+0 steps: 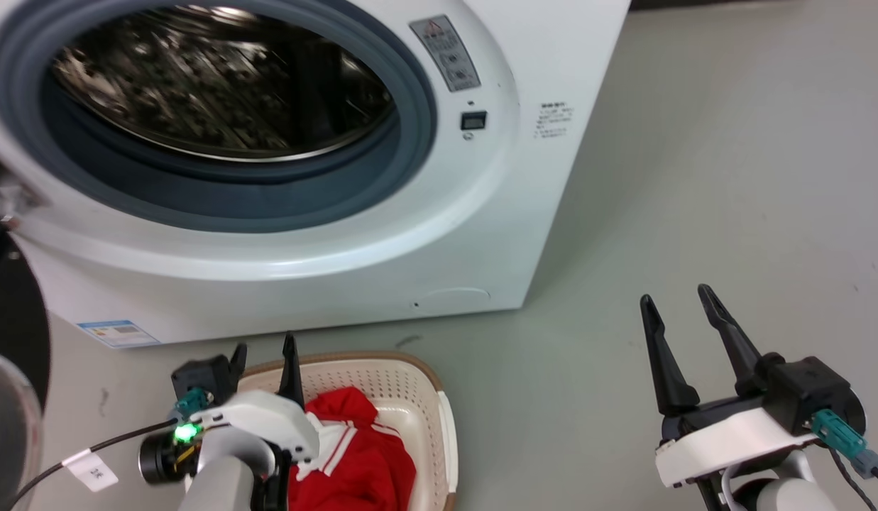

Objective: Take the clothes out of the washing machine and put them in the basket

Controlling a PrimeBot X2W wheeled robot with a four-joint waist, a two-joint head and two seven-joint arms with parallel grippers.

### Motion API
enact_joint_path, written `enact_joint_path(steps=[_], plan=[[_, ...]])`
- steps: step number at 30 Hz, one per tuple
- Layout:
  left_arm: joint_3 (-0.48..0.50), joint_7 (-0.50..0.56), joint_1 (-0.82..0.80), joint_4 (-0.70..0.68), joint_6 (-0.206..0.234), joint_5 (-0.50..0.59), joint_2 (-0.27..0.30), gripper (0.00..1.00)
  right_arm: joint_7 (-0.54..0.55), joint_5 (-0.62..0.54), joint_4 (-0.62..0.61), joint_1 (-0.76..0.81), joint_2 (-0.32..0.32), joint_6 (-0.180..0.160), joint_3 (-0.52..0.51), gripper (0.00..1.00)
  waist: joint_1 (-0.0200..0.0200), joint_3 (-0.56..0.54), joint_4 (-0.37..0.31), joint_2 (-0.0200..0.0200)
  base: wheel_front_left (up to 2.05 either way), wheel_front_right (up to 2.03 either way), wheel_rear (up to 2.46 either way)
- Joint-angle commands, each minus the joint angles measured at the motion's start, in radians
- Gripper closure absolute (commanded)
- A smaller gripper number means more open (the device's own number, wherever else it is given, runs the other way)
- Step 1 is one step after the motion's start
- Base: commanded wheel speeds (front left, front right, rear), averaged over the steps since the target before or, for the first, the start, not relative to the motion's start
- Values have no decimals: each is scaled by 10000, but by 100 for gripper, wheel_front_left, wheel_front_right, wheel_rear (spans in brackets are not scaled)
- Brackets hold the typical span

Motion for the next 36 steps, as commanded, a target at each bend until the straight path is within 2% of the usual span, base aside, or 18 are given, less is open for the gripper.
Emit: enact_joint_path(steps=[1, 10, 16, 23, 36], plan=[[29, -26, 160, -350, 12, 124, -16, 0, 46, -74, -101, 158, -1, -7, -49, 0, 1, -344, 276, 0, 0, 0, 0], [-72, -28, 815, -3642, 65, 951, -92, 0, 338, -266, -467, 569, -1, -7, -349, 0, 1, -968, 524, 0, 0, 0, 0], [-410, -27, 1457, -5117, 198, 1668, -89, 0, 478, -408, -617, 813, -1, -7, -437, 0, 1, -1341, 588, 0, 0, 0, 0], [-600, -27, 2386, -5745, 401, 2002, -20, 0, 593, -465, -724, 1169, 1, -7, -429, 0, 1, -1785, 672, 0, 0, 0, 0], [-712, 0, 3264, -5877, 599, 1867, -12, 0, 736, -439, -910, 1527, -1, -7, -472, 0, 1, -2181, 838, 0, 0, 0, 0]])
